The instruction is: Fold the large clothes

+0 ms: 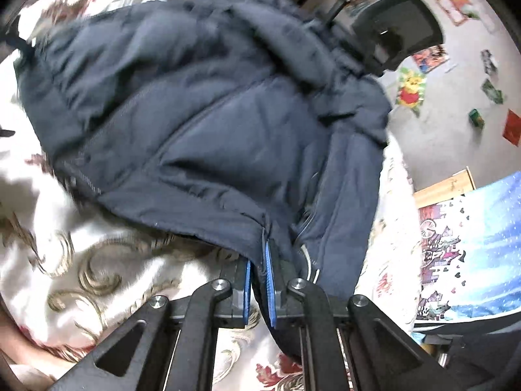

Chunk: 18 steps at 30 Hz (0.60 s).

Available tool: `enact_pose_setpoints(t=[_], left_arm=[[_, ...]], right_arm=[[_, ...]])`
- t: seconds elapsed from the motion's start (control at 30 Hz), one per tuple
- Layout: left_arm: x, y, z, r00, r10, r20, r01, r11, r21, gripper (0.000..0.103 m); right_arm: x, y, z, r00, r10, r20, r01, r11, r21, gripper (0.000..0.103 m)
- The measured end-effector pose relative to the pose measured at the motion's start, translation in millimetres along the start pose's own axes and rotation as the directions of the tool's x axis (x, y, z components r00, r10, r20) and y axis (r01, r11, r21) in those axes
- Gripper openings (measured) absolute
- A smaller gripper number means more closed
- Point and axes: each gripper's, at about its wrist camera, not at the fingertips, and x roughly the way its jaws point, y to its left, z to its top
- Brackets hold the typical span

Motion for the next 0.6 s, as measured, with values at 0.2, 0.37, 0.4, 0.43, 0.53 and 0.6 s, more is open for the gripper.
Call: enact_pose_setpoints(t=[0.2, 0.37, 0.4, 0.43, 0.53, 0.6], left_arm=[[-2.4, -9.4, 3.1, 0.995, 0.096, 0.034, -0.097, 0.995, 0.024, 0.09], [-4.9, -4.7, 4.3, 0.985, 0.165, 0.049, -0.165, 0.986, 0.001, 0.049], [-7.3, -0.2, 4.5, 0.985, 0.16, 0.059, -0.159, 0.987, -0.02, 0.04], [-12.7, 6.9, 5.3, 0.986, 0.144, 0.08, -0.14, 0.989, -0.056, 0.036], [-28.0, 18.7, 8.7, 0.983, 0.106, 0.152, -0.088, 0.989, -0.118, 0.015], [-36.7, 24.3, 13.8, 0.973, 0.102, 0.205, -0.076, 0.988, -0.133, 0.009]], right_arm=[[-5.2, -31.0, 25.9, 0.997, 0.042, 0.071, -0.049, 0.994, 0.098, 0.008], [-15.8, -26.3, 29.9, 0.994, 0.052, 0.092, -0.064, 0.99, 0.123, 0.008], [-15.3, -25.5, 28.8, 0.994, 0.052, 0.091, -0.063, 0.991, 0.121, 0.008], [-13.5, -24.0, 26.3, 0.995, 0.054, 0.086, -0.064, 0.991, 0.118, 0.008], [-0.6, -19.2, 20.1, 0.997, 0.066, 0.041, -0.069, 0.994, 0.085, 0.011], [13.1, -12.0, 13.8, 0.998, 0.059, -0.022, -0.058, 0.997, 0.053, 0.025]])
